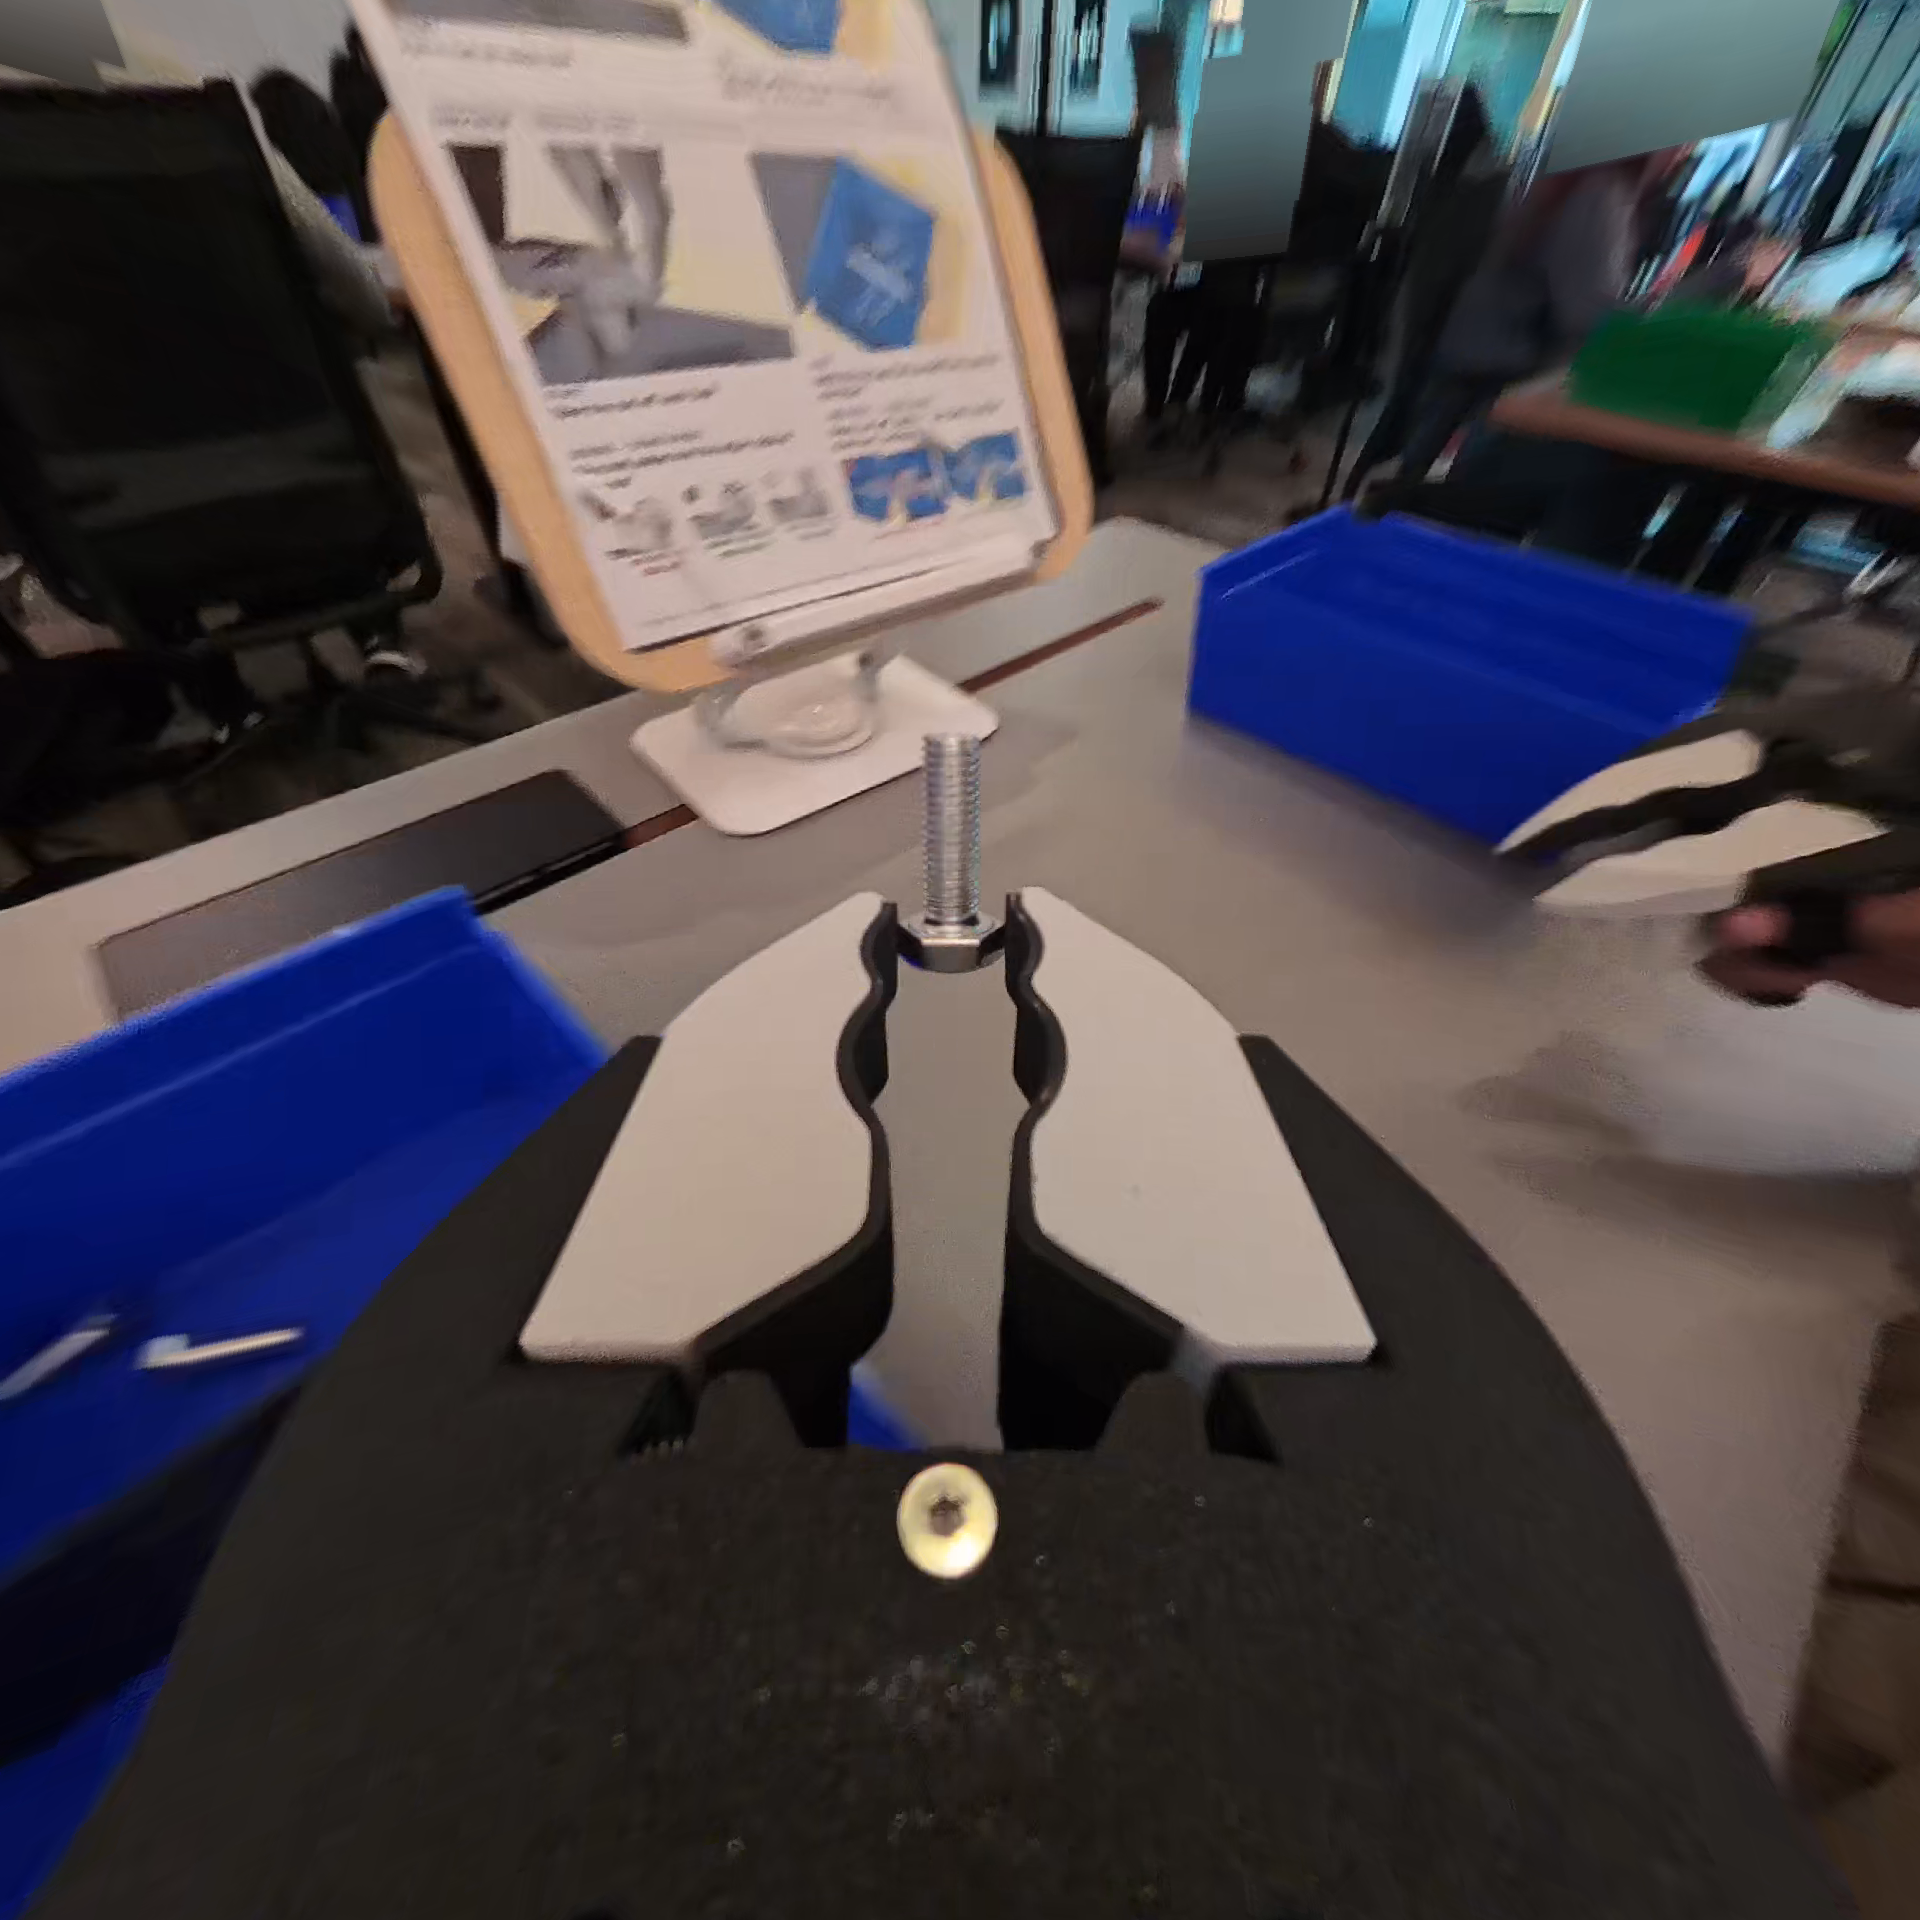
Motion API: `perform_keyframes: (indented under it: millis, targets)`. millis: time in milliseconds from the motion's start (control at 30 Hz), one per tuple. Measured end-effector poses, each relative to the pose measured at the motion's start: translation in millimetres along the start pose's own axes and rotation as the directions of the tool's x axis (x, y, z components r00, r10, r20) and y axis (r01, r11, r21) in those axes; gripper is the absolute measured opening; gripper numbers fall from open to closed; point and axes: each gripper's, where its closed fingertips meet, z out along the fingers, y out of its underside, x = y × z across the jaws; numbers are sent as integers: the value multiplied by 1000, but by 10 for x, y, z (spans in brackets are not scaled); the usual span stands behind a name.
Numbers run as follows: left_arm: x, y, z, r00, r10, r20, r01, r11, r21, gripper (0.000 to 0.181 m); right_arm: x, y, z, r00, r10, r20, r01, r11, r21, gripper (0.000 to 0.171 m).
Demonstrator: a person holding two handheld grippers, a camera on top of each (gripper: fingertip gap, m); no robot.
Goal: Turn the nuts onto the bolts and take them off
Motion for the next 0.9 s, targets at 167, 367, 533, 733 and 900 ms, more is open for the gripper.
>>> perform_keyframes:
  millis: [167, 367, 533, 733, 900]
  targets:
    - [644, 394, 70, 997, -61, -42, 64, 996, 60, 19, -62, 84, -18, 1000, 18, -11, -18, 1000, -13, 23]
    - [994, 687, 242, 974, -134, -181, 146, 988, 55, 19, 15, 99, 14, 999, -24, -49, 21, 998, -51, 24]
    - [1185, 916, 432, 937, -188, -293, 208, 977, 38, 19, 400, -20, 561, 990, -134, -39, 126, 978, -167, 27]
    - [1324, 967, 423, 917, -177, -357, 216, 974, 73, 19, 726, 90, 1504, 958, -262, 114, 286, 874, -394, 32]
    - [1347, 943, 366, 895, -187, -406, 244, 965, 93, 19, 879, 287, 1847, 936, -292, 195, 350, 811, -469, 31]
